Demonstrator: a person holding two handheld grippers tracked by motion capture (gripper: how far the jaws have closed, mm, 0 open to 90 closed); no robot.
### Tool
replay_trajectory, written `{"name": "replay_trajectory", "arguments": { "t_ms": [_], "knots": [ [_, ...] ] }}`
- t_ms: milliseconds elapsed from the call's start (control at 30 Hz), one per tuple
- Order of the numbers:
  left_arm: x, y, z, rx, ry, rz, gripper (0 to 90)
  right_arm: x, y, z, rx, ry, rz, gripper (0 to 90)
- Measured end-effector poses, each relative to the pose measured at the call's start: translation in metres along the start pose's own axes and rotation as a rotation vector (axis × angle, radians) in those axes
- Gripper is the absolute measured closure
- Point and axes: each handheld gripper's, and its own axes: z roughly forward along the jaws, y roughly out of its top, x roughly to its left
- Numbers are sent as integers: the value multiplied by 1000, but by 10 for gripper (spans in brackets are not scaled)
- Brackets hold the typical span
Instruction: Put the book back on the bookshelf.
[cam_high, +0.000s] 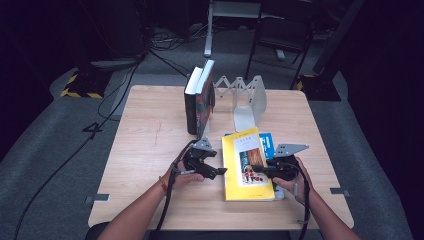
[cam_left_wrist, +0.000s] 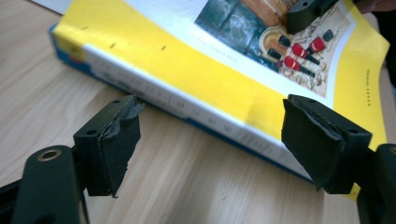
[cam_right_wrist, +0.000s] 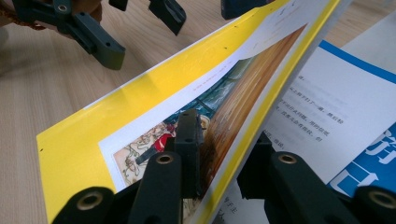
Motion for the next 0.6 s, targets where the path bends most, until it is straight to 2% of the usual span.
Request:
{"name": "replay_trajectory", "arguments": {
  "t_ms": [167, 233, 300, 367, 467, 567, 600],
  "knots": [
    [2, 2, 13, 17, -18, -40, 183, 2, 0, 0, -4, -6, -9, 745],
    [3, 1, 19, 41, -5, -55, 155, 2, 0, 0, -5, -7, -11, 745],
    [8, -1, 21, 39, -27, -90, 146, 2, 0, -1, -10, -2, -16, 744],
    [9, -1, 22, 35, -33, -101, 141, 2, 0, -1, -13, -1, -16, 744],
    [15, -3, 26, 34, -87, -132, 134, 2, 0, -1, -20, 10, -22, 744],
    [16, -2, 30, 32, -100, -150, 104, 4, 1, 0, -25, 17, -42, 745],
    [16, -2, 30, 29, -96, -144, 104, 5, 1, -1, -25, 13, -52, 744]
  ]
}}
